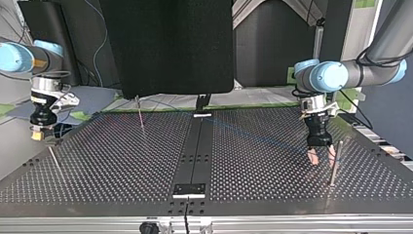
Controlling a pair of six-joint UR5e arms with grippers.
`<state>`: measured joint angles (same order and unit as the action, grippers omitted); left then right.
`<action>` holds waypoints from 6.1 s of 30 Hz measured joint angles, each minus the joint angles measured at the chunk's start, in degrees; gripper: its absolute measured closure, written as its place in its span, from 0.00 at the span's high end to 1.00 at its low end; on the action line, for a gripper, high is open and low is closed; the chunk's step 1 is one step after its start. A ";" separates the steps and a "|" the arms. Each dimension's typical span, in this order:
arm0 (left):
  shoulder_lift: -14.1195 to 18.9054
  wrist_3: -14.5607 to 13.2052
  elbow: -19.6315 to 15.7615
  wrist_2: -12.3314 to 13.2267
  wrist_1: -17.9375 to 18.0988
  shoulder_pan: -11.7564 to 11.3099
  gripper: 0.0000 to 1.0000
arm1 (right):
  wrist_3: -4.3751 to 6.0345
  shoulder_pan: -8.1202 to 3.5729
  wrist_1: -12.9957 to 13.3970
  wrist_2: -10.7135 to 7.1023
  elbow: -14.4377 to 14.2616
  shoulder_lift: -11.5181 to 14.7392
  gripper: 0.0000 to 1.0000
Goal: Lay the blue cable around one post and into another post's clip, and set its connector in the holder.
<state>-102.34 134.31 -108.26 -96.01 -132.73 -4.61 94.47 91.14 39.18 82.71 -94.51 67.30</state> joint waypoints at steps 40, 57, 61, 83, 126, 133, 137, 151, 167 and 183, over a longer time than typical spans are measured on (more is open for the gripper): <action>0.00 -0.53 0.00 -0.07 -0.18 0.80 1.00 | 0.18 -0.30 -18.57 -6.69 9.55 -4.90 0.00; 0.00 -0.55 0.00 -0.09 -0.09 0.80 1.00 | 0.09 -2.77 -14.62 -14.52 9.58 -4.90 0.00; -0.01 -0.55 0.00 -0.09 -0.11 0.81 1.00 | 0.18 -3.59 -13.85 -16.32 9.57 -4.92 0.00; -0.02 -1.06 0.00 -0.09 -0.18 0.83 1.00 | 0.31 -4.81 -13.21 -16.87 9.30 -5.25 0.00; -0.01 -1.25 0.00 -0.02 -0.17 1.03 1.00 | 0.72 -4.69 -14.41 -16.61 10.84 -6.77 0.00; -0.02 -1.31 0.00 -0.02 -0.16 1.10 1.00 | 0.81 -4.22 -14.71 -16.61 11.50 -6.90 0.00; -0.02 -1.33 0.00 -0.02 -0.14 1.11 1.00 | 0.78 -4.18 -14.76 -16.61 11.56 -6.93 0.00; -0.02 -1.34 0.00 -0.06 -0.13 1.12 1.00 | 0.57 -4.18 -14.82 -16.54 11.58 -7.03 0.00; 0.00 -1.42 0.00 -0.09 -0.17 1.12 1.00 | -0.65 -4.11 -14.69 -15.86 11.57 -7.05 0.00; -0.02 -1.46 0.00 -0.09 -0.18 1.12 1.00 | -1.14 -3.96 -14.72 -15.81 11.57 -7.03 0.57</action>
<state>-102.36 132.85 -108.26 -96.10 -132.90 -3.49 93.33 87.18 24.46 66.90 -82.94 60.26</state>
